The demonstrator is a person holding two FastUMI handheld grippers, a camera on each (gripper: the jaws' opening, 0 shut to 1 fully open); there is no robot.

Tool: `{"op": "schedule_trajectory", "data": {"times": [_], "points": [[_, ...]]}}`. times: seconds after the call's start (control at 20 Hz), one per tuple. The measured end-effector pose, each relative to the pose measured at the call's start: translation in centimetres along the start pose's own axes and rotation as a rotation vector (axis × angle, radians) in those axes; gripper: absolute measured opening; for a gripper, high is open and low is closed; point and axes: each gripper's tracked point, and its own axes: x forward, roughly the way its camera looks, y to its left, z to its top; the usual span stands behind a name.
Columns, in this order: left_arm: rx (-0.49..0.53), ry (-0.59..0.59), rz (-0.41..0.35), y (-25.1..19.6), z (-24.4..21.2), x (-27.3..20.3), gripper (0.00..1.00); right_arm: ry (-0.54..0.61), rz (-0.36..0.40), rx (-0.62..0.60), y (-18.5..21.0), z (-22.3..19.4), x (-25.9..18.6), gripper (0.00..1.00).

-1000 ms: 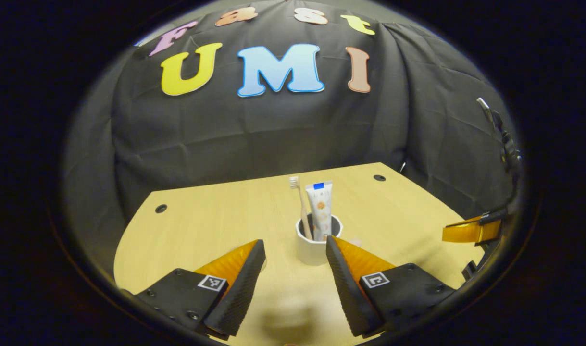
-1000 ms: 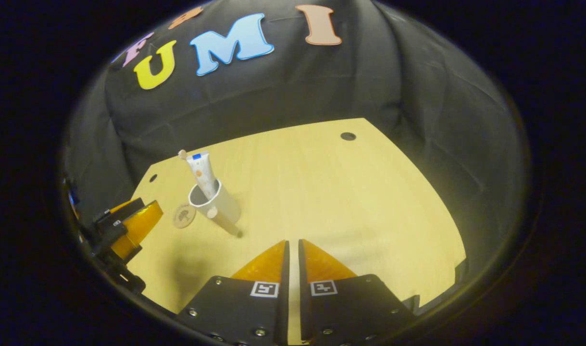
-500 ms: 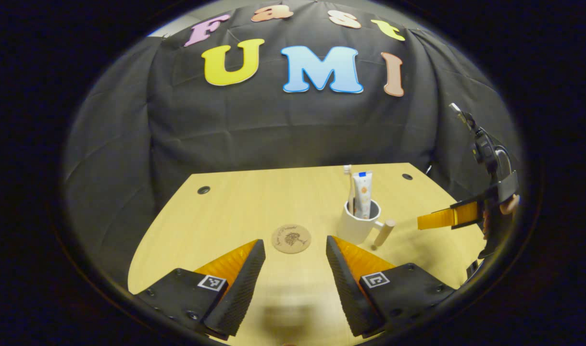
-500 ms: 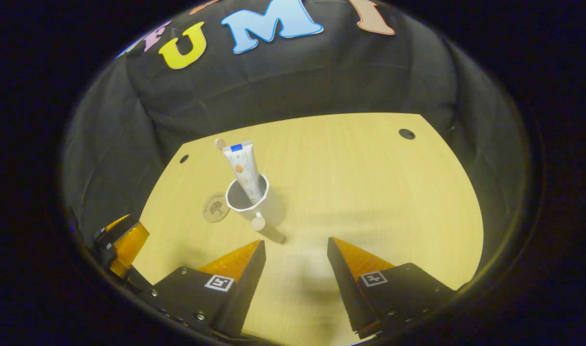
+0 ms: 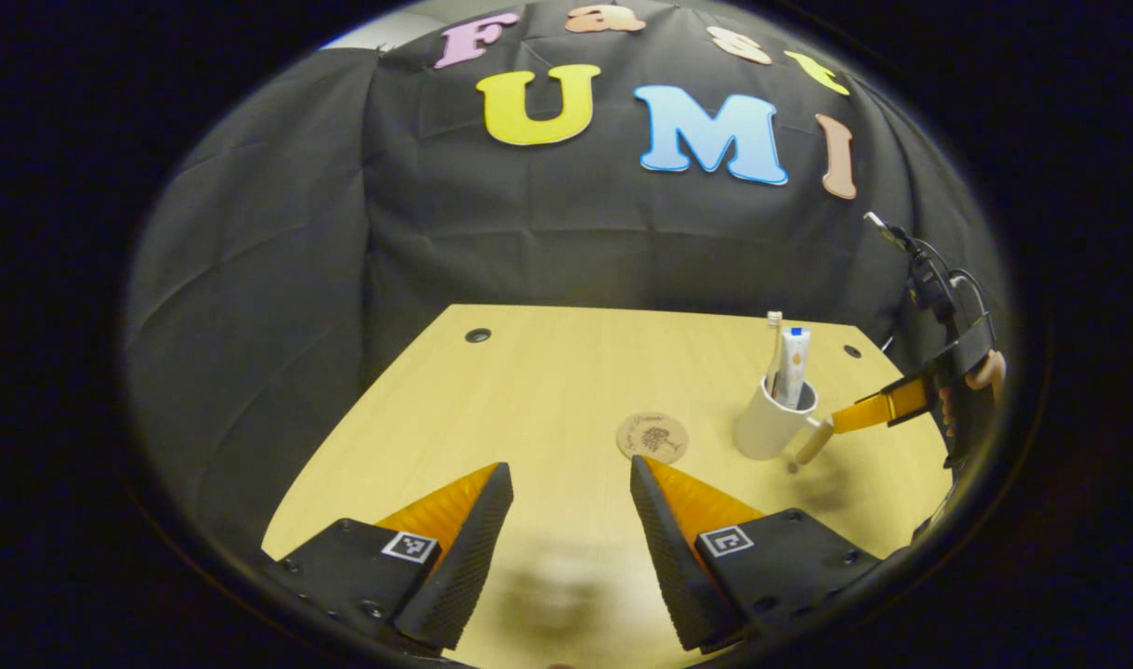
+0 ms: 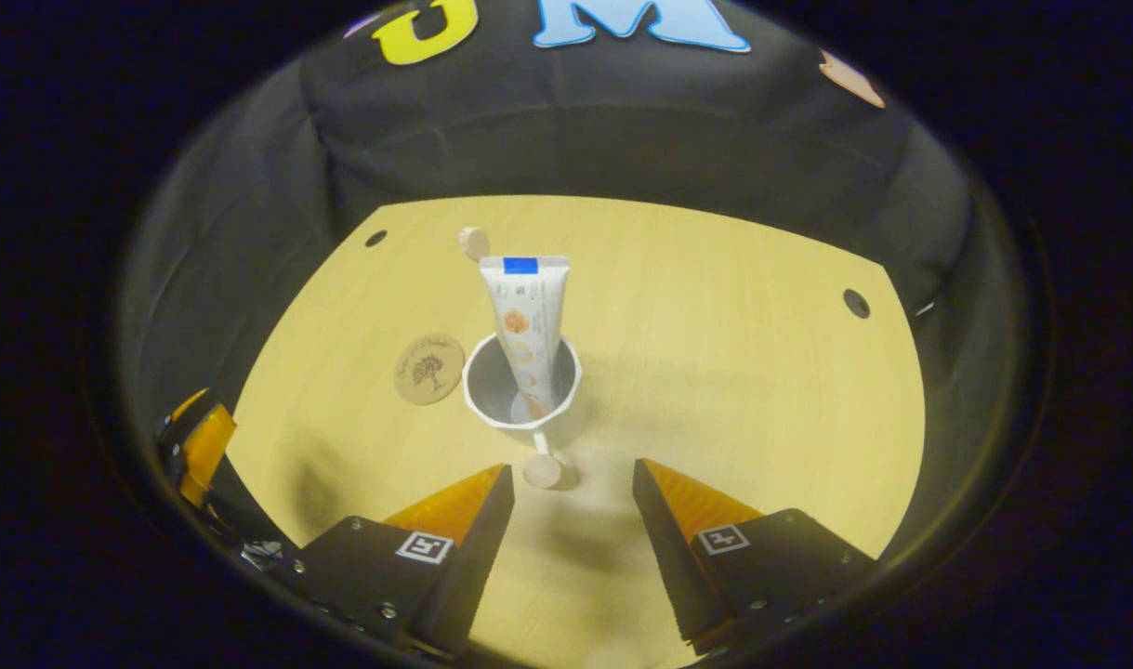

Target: Put the toothbrush and toothpaste on the desktop into the cup, then pick up the cup and place it on the coaster on the desktop.

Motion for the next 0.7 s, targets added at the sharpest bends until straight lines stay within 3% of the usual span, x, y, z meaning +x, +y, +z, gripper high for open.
{"op": "schedule_trajectory", "data": {"times": [0.2, 0.7], "points": [[-0.044, 0.019, 0.054, 2.3, -0.9, -0.4, 0.87, 0.093, 0.003, -0.094, 0.4, 0.0, 1.8, 0.8], [-0.127, 0.064, 0.183, 7.7, -3.2, -2.3, 0.87, 0.26, 0.044, -0.142, 1.2, -1.0, 6.0, 0.62]]}}
